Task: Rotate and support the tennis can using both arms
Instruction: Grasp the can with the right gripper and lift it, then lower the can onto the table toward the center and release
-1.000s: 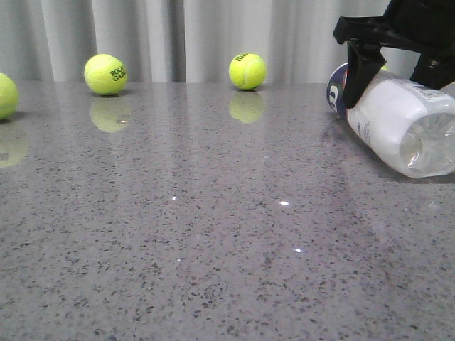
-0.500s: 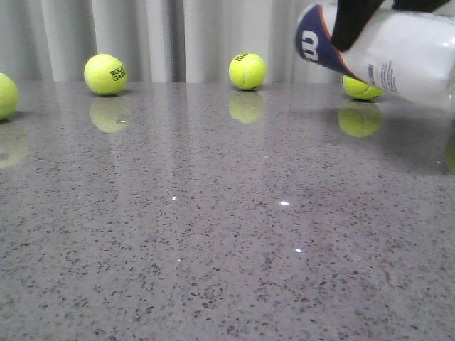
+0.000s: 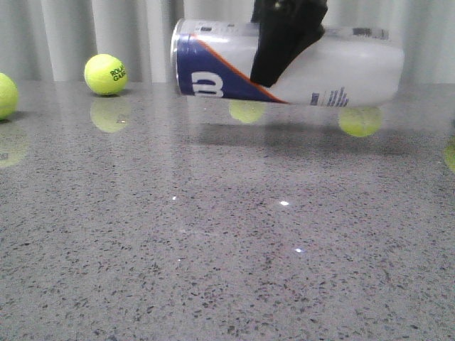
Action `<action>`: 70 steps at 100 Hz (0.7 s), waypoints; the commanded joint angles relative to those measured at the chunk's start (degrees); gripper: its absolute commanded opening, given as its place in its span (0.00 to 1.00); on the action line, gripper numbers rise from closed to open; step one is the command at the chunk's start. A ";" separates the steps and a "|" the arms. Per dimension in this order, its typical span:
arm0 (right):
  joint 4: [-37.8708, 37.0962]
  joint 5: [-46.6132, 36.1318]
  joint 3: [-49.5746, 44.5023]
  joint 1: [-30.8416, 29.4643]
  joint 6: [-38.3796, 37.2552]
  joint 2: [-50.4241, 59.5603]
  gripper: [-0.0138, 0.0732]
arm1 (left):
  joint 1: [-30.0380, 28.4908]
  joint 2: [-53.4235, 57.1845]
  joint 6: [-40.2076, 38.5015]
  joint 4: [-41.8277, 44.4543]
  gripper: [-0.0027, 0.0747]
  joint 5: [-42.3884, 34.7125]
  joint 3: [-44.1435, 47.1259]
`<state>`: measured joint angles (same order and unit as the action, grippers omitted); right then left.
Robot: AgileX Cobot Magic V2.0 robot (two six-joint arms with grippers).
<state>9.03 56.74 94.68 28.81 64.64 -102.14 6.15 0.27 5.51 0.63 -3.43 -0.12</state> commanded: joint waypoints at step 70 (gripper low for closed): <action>0.75 0.92 1.98 0.77 1.67 -3.65 0.90 | -0.20 2.18 -0.53 -0.04 0.01 -4.31 2.60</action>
<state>9.16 57.45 95.07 29.65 65.90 -108.09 6.15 0.27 5.51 0.63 -3.43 -0.12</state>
